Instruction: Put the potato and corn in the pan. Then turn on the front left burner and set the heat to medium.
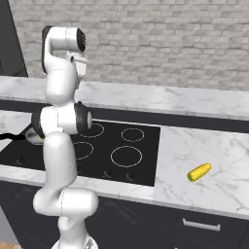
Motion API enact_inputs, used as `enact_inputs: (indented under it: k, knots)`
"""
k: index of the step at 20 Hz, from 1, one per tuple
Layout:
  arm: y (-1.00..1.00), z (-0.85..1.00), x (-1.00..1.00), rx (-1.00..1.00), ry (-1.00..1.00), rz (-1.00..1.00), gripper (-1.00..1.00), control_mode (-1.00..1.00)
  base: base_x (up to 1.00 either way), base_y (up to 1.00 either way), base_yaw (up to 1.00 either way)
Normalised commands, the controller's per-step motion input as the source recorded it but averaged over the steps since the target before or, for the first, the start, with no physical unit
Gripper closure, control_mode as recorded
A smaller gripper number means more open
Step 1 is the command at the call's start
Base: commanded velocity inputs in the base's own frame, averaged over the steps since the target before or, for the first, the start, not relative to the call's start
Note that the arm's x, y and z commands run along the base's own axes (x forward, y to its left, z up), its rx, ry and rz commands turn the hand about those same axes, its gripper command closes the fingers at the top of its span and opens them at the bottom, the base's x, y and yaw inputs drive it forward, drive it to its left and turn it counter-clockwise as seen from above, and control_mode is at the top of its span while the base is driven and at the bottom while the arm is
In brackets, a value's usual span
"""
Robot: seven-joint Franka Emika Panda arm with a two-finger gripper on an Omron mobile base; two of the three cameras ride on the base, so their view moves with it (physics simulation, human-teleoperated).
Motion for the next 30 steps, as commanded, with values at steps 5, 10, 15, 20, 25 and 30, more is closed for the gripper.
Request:
enact_inputs:
  k: [5,10,15,20,25,30]
  knots:
    - [-0.26,-0.35,-0.46,-0.01,-0.18,-0.01,-1.0,-1.0,0.0,0.0,0.0]
    - [-0.3,-0.22,-0.06,0.0,-0.53,0.0,-1.0,-1.0,0.0,0.0,0.0]
    - [-0.93,-0.1,0.22,0.09,-0.02,0.08,-1.0,-1.0,0.0,0.0,0.0]
    - [-1.0,0.0,0.03,0.22,0.03,0.08,-1.0,-1.0,0.0,0.0,0.0]
    - [-1.0,-0.09,0.27,0.13,0.21,-0.04,-1.0,-1.0,0.0,0.0,0.0]
    - [-1.0,-0.17,0.73,0.12,0.08,0.02,-1.0,-1.0,0.0,0.0,0.0]
